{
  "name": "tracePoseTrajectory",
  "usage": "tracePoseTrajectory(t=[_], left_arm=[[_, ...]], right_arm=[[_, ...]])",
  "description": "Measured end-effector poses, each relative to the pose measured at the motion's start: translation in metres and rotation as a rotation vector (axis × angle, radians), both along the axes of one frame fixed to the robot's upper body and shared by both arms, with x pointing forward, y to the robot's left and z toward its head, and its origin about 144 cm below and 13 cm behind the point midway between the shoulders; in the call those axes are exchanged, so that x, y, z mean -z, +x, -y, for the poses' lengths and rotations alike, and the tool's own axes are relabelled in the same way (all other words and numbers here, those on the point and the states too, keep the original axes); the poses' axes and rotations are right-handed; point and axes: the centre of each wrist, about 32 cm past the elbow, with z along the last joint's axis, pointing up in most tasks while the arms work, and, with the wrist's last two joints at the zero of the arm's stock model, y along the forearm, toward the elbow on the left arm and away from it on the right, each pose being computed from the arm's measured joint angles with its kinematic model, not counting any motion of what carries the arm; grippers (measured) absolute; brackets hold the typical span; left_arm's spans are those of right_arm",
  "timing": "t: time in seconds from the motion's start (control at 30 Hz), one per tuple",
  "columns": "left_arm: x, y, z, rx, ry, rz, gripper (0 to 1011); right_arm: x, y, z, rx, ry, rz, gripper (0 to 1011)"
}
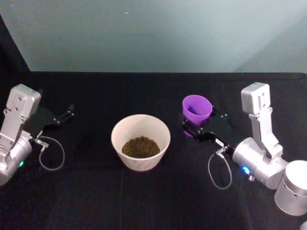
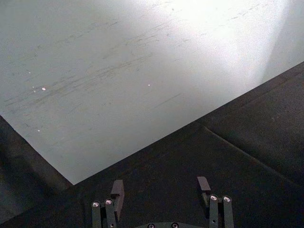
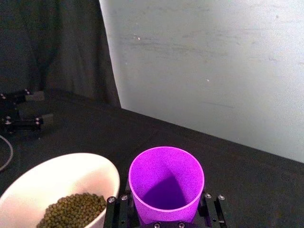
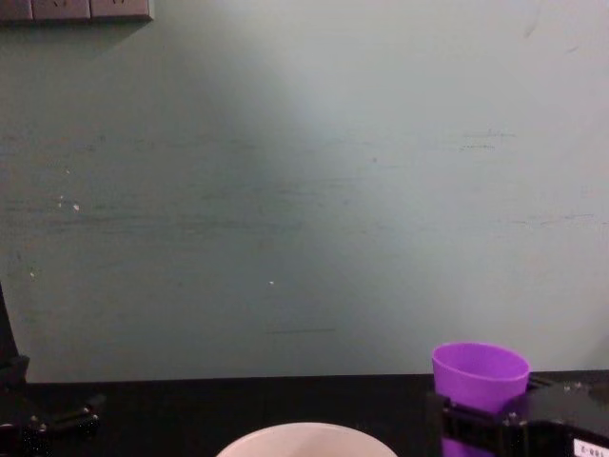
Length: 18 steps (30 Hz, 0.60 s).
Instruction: Pick up the cup and pour the mung beans from the cup into the bowl.
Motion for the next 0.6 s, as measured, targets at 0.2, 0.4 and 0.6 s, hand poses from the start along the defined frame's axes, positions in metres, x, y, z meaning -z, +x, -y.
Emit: tracePoseTrajectory(t=[0.2,0.4,0.6], left_arm=[[0.0,0.0,0.0,0.0,0.0,0.0,1000],[0.0,0.0,0.0,0.0,0.0,0.0,1000],[0.0,0.0,0.0,0.0,0.0,0.0,1000]], right_arm=[[0.011,0.002,0.003,0.004,-0.006,-0.022,723],[0.018,0.003,0.004,0.0,0.0,-0.029,723],[0.025,0.003,0.004,-0.009,0.007,-0.036,723]])
